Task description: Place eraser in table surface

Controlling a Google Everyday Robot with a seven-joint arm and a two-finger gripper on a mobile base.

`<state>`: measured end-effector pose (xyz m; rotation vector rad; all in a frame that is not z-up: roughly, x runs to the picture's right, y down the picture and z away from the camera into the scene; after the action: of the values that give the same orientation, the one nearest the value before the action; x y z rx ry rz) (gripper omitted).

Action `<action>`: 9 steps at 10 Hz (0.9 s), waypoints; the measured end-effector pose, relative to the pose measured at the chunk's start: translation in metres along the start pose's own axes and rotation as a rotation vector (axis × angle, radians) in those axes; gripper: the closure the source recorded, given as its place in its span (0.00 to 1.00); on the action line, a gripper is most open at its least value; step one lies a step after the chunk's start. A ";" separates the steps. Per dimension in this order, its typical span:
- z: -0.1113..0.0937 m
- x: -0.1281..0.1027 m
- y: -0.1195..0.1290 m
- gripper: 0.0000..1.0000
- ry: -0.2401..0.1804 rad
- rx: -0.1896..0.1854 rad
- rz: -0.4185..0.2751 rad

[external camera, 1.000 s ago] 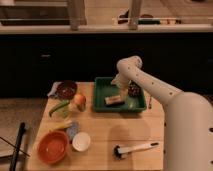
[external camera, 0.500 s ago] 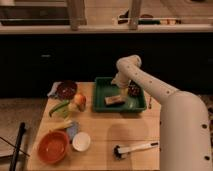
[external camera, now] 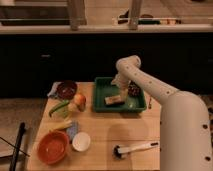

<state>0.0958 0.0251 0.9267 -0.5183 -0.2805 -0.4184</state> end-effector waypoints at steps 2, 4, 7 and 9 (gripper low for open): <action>0.006 -0.014 -0.001 0.20 -0.010 -0.008 -0.022; 0.014 -0.023 -0.001 0.20 -0.030 -0.018 -0.038; 0.024 -0.029 0.001 0.20 -0.052 -0.030 -0.043; 0.034 -0.031 0.005 0.20 -0.070 -0.042 -0.037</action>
<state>0.0659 0.0567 0.9420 -0.5699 -0.3495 -0.4437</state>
